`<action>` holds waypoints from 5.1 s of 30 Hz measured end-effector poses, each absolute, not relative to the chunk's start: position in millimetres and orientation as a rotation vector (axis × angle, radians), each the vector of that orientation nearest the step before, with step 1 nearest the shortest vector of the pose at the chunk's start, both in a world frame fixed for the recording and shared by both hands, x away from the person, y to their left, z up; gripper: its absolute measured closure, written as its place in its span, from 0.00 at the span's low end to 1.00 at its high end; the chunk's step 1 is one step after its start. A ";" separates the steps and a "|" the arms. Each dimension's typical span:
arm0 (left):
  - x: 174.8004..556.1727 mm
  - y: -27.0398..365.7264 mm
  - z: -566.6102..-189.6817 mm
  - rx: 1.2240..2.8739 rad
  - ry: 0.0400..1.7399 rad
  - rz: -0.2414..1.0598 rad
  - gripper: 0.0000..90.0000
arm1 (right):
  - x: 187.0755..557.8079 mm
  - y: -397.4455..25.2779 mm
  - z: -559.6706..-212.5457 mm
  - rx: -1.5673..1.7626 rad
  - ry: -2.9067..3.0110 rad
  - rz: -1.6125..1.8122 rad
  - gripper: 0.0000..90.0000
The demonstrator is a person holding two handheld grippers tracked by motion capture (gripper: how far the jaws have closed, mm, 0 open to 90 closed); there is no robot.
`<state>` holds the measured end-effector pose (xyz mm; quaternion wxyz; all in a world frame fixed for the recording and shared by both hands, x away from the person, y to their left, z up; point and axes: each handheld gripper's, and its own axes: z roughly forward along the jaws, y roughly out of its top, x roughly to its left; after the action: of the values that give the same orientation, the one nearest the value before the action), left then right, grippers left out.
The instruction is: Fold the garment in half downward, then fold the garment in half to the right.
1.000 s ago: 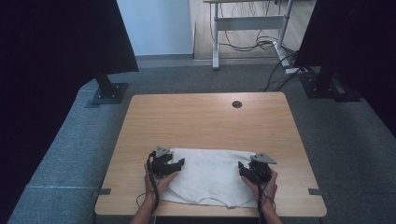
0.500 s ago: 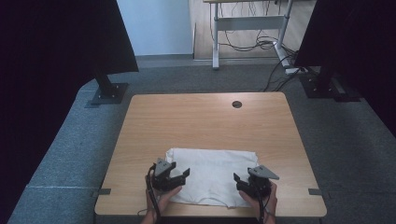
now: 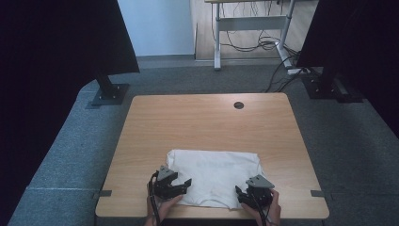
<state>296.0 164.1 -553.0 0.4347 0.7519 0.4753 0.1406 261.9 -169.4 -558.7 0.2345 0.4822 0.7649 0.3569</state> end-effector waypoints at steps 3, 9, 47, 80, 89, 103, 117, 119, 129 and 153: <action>294.2 161.3 -553.4 1.893 1.176 0.382 0.31 | 263.6 -176.8 -558.4 1.353 2.098 1.011 0.38; 294.4 157.6 -553.2 1.929 1.160 0.418 0.32 | 266.1 -178.7 -557.9 1.342 2.113 1.006 0.38; 278.5 186.6 -539.2 1.906 1.129 0.367 0.28 | 249.3 -194.9 -538.2 1.163 2.061 1.275 0.36; 276.6 192.4 -538.8 1.927 1.151 0.464 0.27 | 245.9 -203.0 -542.2 1.199 2.075 1.218 0.36; 277.6 197.4 -537.1 1.913 1.169 0.469 0.26 | 247.2 -199.8 -544.3 1.200 2.087 1.205 0.36; 319.1 201.9 -529.2 1.880 1.215 0.542 0.29 | 245.7 -202.5 -541.4 1.191 2.056 1.213 0.36; 357.9 197.8 -526.3 1.906 1.239 0.555 0.29 | 242.5 -193.8 -541.6 1.150 2.064 1.195 0.36; 363.3 196.7 -527.8 1.925 1.241 0.560 0.29 | 242.9 -194.0 -542.2 1.155 2.065 1.196 0.36; 391.7 200.8 -530.2 1.971 1.258 0.567 0.28 | 243.5 -189.3 -545.1 1.150 2.090 1.180 0.36; 430.6 210.5 -536.8 1.967 1.301 0.488 0.28 | 245.2 -186.6 -546.6 1.155 2.097 1.184 0.37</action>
<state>430.6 210.5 -536.8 0.3587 0.7624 0.5043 0.1892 245.2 -186.6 -546.6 0.2330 0.4206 0.7636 0.4310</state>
